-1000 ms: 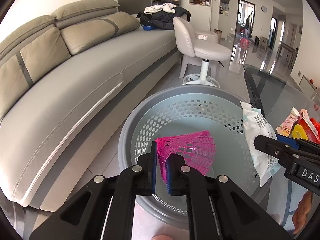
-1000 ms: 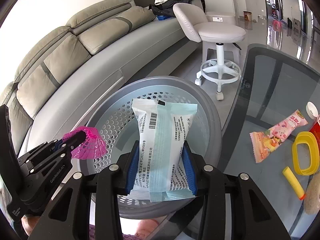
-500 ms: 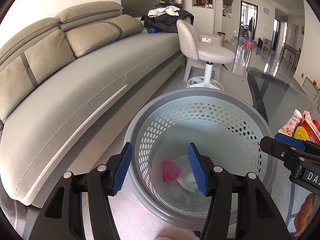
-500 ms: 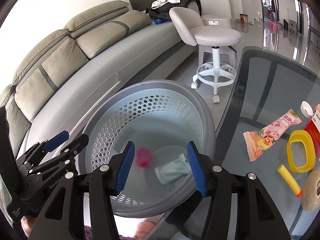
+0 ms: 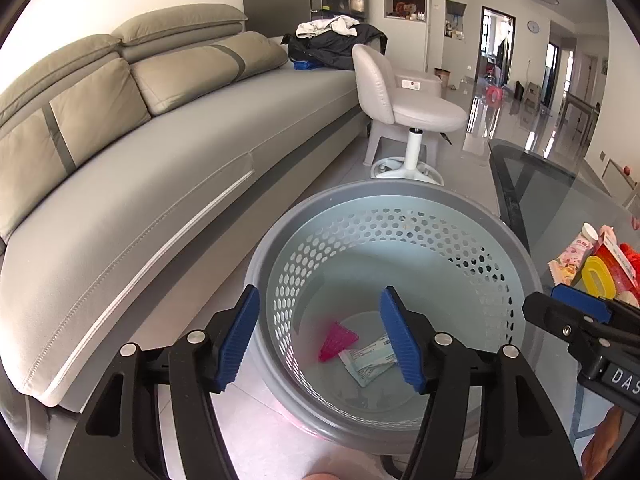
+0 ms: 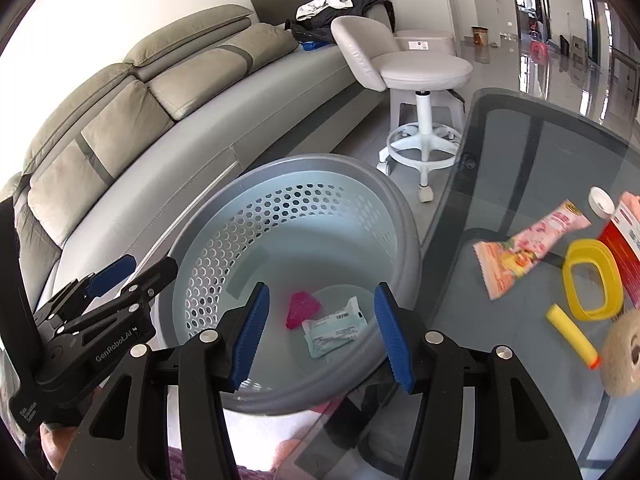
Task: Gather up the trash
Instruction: 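Return the right tool to the table and grasp the plush sloth ball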
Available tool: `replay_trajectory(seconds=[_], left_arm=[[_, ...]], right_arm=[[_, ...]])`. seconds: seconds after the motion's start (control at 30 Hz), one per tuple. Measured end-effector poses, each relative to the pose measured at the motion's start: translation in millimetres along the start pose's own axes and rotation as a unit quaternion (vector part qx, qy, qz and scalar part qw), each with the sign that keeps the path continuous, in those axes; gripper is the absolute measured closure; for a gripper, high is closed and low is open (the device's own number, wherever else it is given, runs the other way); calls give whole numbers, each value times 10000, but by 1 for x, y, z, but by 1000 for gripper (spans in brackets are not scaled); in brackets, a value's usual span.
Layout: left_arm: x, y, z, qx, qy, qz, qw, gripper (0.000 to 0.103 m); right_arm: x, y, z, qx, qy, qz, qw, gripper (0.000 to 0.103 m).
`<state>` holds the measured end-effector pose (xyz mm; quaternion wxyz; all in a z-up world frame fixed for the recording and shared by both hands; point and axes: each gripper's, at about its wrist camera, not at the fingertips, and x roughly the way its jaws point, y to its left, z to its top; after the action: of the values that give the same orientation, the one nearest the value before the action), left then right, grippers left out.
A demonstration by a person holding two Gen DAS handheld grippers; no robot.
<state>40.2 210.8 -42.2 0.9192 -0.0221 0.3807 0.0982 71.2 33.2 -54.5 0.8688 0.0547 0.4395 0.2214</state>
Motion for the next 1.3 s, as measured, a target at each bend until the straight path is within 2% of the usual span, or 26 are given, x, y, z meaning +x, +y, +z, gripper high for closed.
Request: replay_trajectory(seconds=[0.17, 0.23, 0.37, 0.53, 0.77, 1.1, 1.3], left_arm=[[-6, -4, -3, -5, -16, -111, 9999, 35], [-9, -7, -5, 9, -32, -158, 9999, 35], [-17, -16, -7, 59, -97, -282, 9995, 32], [-27, -33, -10, 143, -166, -462, 9987, 32], [-38, -65, -14, 307, -237, -753, 9964, 31], [-44, -112, -22, 597, -262, -1052, 9923, 28], [-47, -134, -26, 720, -264, -1194, 9899, 28]], right_arm=[[-13, -3, -15, 100, -4, -74, 9999, 50], [-21, -5, -23, 139, -31, -145, 9998, 46], [-36, -16, -39, 256, -94, -295, 9992, 45], [-61, -36, -59, 381, -236, -621, 9971, 43], [-99, -84, -79, 726, -452, -1128, 9899, 41], [-128, -151, -86, 1020, -609, -1802, 9764, 38], [-118, -173, -78, 964, -474, -1857, 9767, 34]])
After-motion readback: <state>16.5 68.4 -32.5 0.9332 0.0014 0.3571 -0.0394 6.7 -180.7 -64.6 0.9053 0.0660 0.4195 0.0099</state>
